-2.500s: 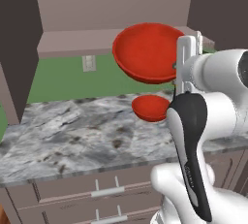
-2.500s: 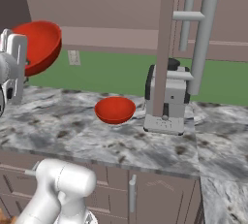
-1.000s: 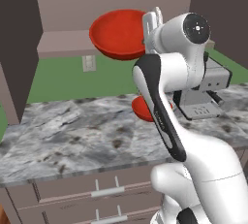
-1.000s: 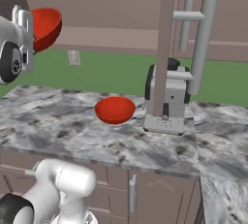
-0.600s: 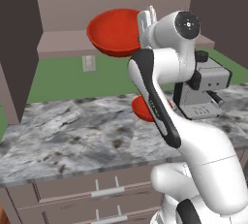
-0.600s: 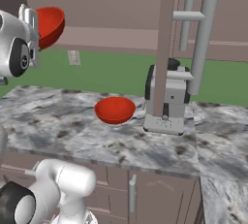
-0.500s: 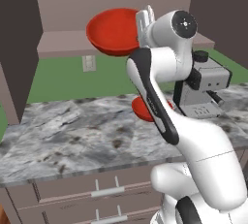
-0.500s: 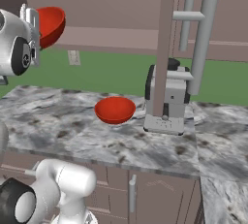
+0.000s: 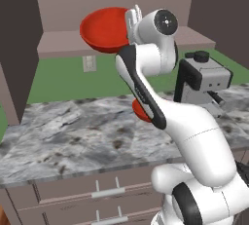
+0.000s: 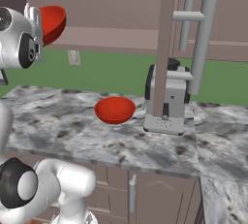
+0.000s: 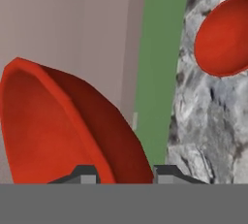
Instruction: Open the cabinet. Pick the bowls from the counter and place them in the cabinet. Then close the cabinet.
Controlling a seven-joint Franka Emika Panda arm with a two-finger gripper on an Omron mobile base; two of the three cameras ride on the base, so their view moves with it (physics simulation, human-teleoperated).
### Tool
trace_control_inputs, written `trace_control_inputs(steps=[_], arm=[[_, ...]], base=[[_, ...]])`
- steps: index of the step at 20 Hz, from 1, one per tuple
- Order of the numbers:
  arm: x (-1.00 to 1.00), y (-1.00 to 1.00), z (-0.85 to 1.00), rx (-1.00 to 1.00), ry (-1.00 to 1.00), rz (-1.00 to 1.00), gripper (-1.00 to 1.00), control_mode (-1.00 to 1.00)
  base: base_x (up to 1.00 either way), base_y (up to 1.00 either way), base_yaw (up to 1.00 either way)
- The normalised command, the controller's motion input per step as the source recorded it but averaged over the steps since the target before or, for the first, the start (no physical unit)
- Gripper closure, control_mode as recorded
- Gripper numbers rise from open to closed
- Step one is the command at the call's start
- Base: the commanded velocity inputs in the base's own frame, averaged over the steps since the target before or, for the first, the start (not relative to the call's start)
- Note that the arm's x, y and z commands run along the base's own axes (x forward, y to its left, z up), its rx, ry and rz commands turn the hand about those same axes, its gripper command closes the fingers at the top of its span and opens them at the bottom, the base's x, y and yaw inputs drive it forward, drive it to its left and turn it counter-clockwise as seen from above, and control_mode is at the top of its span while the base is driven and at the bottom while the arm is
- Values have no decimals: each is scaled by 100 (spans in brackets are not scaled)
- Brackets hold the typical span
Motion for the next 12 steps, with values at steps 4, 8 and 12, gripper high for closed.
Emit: trace_control_inputs(steps=[4,8,12], arm=[[31,15,-6,0,0,2,100,-100],[34,19,-9,0,0,2,100,-100],[40,24,-3,0,0,0,100,-100]], base=[[0,0,0],[0,0,0],[0,0,0]])
